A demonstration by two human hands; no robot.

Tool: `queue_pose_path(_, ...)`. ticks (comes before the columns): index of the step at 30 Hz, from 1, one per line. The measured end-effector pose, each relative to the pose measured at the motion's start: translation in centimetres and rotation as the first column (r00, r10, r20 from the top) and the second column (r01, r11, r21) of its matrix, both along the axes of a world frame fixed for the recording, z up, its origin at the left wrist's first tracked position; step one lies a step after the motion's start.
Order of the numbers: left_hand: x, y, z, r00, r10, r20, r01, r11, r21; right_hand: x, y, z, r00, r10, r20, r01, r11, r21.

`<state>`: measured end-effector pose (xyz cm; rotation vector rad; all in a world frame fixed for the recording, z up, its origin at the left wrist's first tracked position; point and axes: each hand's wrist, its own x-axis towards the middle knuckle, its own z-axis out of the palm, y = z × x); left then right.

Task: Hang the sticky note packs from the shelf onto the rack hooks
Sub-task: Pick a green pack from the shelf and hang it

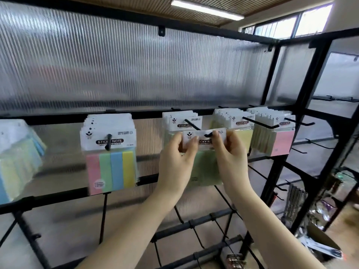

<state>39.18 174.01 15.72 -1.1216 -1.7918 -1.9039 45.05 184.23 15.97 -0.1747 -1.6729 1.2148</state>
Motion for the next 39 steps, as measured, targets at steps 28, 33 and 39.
queue_pose_path(28,-6.7,3.5,-3.3,0.744,0.603,0.287,-0.535,0.796,-0.284,-8.3,6.0,-0.8,0.893,0.265,0.363,-0.285,0.958,0.002)
queue_pose_path(33,-5.5,3.5,-4.3,0.683,0.662,0.309,-0.542,0.743,-0.393,-8.1,6.7,-2.2,0.796,0.29,0.532,-0.324,0.946,-0.031)
queue_pose_path(39,-2.6,2.5,-6.5,0.662,0.662,0.353,-0.465,0.731,-0.499,-6.7,7.5,-5.7,0.592,0.305,0.746,-0.4,0.915,-0.057)
